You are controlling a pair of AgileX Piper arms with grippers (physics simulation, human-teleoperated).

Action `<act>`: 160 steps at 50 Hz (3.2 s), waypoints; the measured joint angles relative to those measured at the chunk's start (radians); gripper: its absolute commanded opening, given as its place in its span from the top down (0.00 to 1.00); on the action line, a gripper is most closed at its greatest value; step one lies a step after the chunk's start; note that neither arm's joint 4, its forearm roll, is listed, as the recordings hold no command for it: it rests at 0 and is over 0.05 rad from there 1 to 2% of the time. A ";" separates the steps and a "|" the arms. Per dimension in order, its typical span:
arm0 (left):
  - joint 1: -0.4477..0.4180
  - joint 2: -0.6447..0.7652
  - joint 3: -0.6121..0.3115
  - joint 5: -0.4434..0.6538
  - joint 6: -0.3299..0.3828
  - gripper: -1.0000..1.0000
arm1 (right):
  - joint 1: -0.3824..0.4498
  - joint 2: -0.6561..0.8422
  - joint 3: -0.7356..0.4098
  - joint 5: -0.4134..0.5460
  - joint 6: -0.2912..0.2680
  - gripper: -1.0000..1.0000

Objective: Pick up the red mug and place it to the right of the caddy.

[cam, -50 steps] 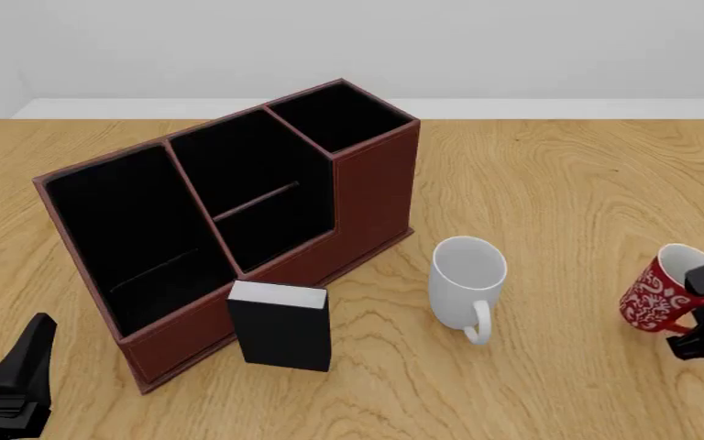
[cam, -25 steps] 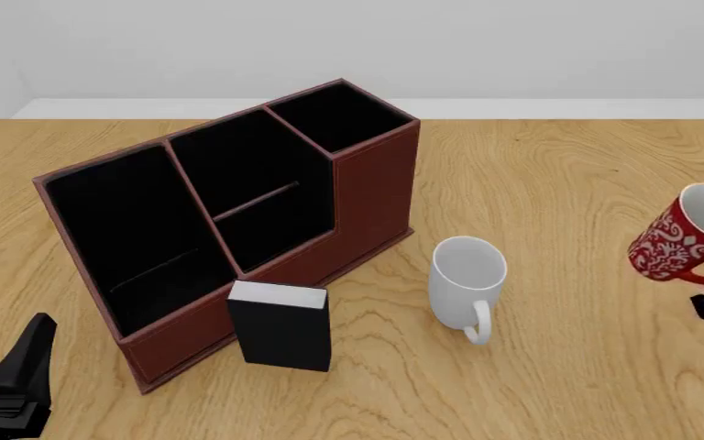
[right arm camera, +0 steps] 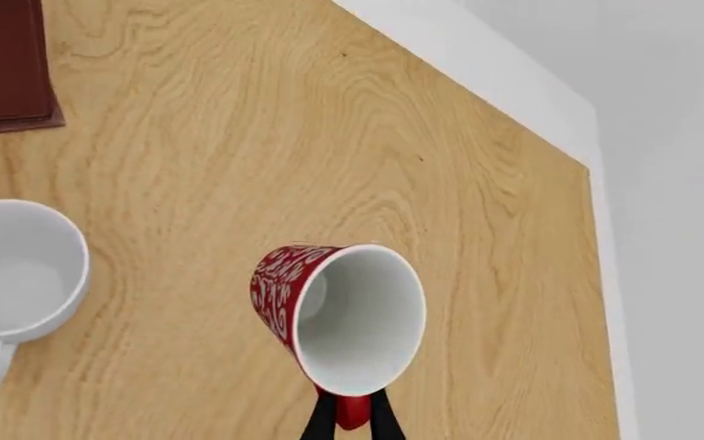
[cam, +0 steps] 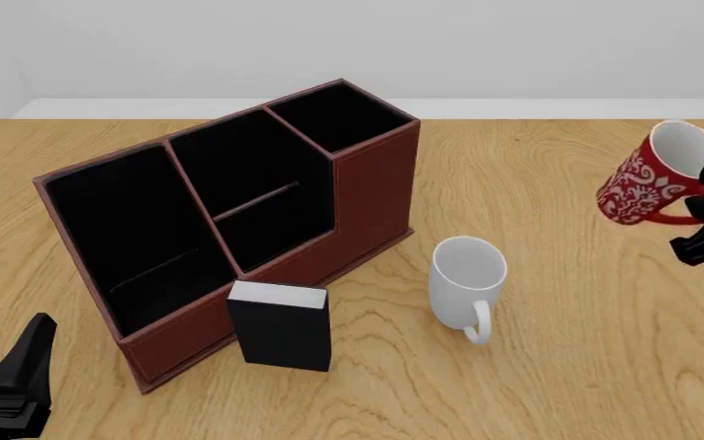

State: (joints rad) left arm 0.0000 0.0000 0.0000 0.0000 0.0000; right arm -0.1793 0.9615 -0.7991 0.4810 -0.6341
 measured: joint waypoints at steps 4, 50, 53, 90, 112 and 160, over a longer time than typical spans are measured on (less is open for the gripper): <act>0.000 0.000 0.000 0.000 0.000 0.00 | 0.024 0.050 -0.032 -0.026 0.004 1.00; 0.000 0.000 0.000 0.000 0.000 0.00 | 0.224 0.763 -0.523 -0.185 0.022 1.00; 0.000 0.000 0.000 0.000 0.000 0.00 | 0.230 0.794 -0.547 -0.185 0.021 1.00; 0.000 0.000 0.000 0.000 0.000 0.00 | 0.293 1.108 -0.785 -0.181 0.004 1.00; 0.000 0.000 0.000 0.000 0.000 0.00 | 0.337 1.198 -0.853 -0.168 0.002 1.00; 0.000 0.000 0.000 0.000 0.000 0.00 | 0.351 1.248 -0.886 -0.164 -0.007 1.00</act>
State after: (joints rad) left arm 0.0000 0.0000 0.0000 0.0000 0.0000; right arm 0.1720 2.2094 -1.6853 0.3172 -0.6411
